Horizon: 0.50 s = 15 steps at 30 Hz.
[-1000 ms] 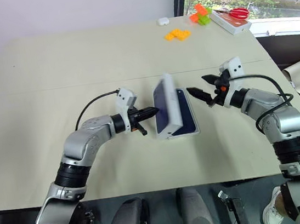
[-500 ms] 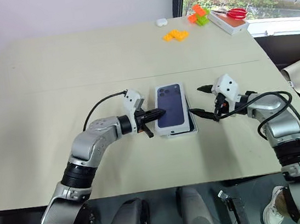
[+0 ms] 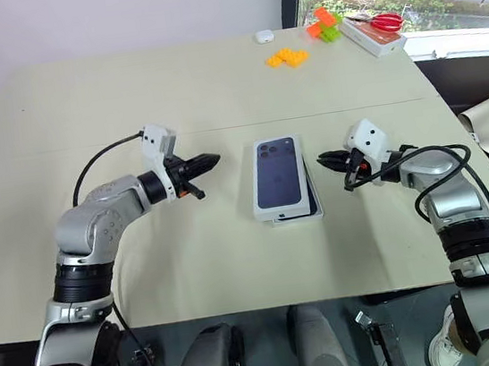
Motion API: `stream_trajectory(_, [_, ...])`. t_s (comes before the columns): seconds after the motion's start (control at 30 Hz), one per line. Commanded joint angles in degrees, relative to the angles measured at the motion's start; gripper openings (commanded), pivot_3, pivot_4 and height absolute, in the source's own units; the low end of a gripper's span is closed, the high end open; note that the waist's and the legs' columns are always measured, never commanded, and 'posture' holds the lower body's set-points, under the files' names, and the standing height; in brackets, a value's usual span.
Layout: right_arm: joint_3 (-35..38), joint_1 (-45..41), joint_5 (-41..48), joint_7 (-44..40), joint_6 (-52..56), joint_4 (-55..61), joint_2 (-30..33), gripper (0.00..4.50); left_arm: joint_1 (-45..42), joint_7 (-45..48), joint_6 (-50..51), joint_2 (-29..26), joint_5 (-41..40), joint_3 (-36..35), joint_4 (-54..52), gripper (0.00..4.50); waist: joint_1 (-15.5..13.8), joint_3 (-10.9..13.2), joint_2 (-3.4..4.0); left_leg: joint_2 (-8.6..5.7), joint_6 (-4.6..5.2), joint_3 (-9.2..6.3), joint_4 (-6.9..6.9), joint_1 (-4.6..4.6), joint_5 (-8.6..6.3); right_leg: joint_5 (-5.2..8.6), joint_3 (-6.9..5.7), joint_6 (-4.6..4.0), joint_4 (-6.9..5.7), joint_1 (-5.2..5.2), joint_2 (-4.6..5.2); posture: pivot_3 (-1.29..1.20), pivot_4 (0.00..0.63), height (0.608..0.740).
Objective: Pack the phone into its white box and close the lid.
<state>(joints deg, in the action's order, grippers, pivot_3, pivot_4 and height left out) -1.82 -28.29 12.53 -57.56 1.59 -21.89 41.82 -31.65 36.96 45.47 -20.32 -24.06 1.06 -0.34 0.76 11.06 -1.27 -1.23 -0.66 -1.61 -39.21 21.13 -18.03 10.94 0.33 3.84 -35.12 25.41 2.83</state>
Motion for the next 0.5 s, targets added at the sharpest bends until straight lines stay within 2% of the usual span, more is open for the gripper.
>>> stream_trajectory(0.03, [1.43,-1.13,0.09,0.05,-1.13,1.33,-0.47,0.02,1.4,1.59,-2.46,-1.3,1.81,2.06,0.75,0.0,-0.06,0.0,0.0,0.0,-0.01,-0.01,0.0,0.01,0.01,0.0,0.0,0.0,0.0,0.0,0.0,0.0,0.15,0.74])
stream_trajectory(0.17, [0.83,-1.09,-1.49,0.4,-2.36,0.81,-0.55,0.02,1.25,2.85,-2.51,0.05,1.63,3.61,4.21,0.0,-0.31,0.0,0.0,-0.02,-0.08,-0.02,-0.01,0.02,0.04,-0.01,-0.01,-0.02,0.0,-0.01,0.04,0.0,0.15,0.74])
stream_trajectory(0.3, [0.29,-0.61,-2.95,1.54,-2.26,1.13,-1.6,0.02,-1.69,2.86,-1.33,4.66,2.84,7.44,9.38,0.0,-0.43,0.0,-0.01,-0.08,-0.08,-0.01,-0.02,0.02,0.04,-0.01,-0.01,-0.02,0.0,-0.03,0.09,0.0,0.15,0.74])
stream_trajectory(0.5, [0.34,-0.84,-4.31,2.01,-2.34,1.36,-2.11,0.02,-4.64,4.56,-1.92,8.4,4.85,11.91,13.59,0.0,-0.18,0.0,0.0,-0.11,-0.08,-0.01,-0.02,0.02,0.04,-0.02,-0.01,0.0,-0.01,-0.03,0.12,0.0,0.15,0.74])
